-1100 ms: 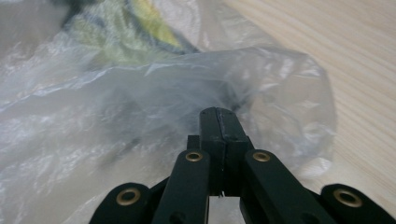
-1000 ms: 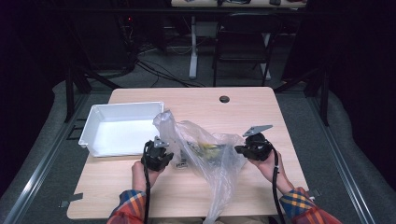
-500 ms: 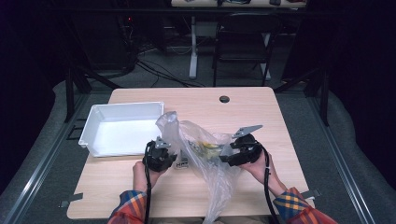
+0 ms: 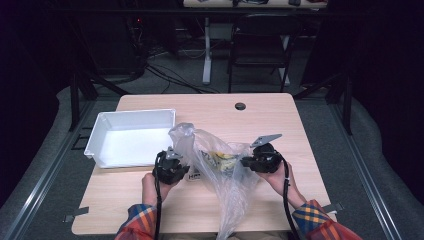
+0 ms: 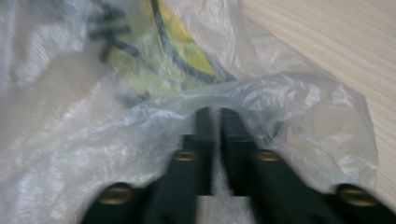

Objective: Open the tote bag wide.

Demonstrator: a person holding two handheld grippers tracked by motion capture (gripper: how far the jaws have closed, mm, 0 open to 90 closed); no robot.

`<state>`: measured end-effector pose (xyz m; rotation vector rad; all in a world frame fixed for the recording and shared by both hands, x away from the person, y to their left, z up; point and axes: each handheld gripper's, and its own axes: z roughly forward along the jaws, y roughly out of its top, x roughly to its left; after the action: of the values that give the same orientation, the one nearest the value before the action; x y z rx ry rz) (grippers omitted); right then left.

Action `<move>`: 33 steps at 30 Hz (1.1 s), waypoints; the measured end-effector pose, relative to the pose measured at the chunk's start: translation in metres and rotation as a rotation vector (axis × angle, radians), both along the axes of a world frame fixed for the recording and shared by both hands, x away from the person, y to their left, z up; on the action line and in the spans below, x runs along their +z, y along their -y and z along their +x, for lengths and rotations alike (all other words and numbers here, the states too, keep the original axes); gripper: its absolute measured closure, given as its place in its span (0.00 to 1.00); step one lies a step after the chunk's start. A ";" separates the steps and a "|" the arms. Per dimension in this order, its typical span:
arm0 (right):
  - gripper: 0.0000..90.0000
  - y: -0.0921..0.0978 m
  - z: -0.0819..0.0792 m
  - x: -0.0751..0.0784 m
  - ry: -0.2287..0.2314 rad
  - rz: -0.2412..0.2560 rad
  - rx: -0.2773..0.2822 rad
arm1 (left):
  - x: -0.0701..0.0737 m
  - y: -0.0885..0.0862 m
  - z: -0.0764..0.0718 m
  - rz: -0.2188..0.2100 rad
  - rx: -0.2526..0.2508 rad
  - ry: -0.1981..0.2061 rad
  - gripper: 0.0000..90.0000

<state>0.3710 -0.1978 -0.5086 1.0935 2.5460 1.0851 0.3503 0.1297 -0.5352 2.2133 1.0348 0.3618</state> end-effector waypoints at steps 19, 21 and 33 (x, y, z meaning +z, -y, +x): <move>1.00 -0.008 0.004 -0.009 0.045 -0.112 -0.023 | -0.002 0.007 -0.003 -0.034 -0.007 -0.020 0.94; 1.00 -0.005 0.005 -0.008 0.045 -0.104 -0.029 | -0.004 0.008 -0.003 -0.049 0.013 -0.012 0.95; 1.00 0.030 0.020 -0.001 0.121 -0.089 -0.159 | -0.005 0.000 -0.002 -0.009 0.030 -0.024 1.00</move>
<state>0.3912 -0.2277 -0.5094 1.1480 2.3453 0.9583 0.3480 0.1294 -0.5402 2.2012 1.0820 0.3442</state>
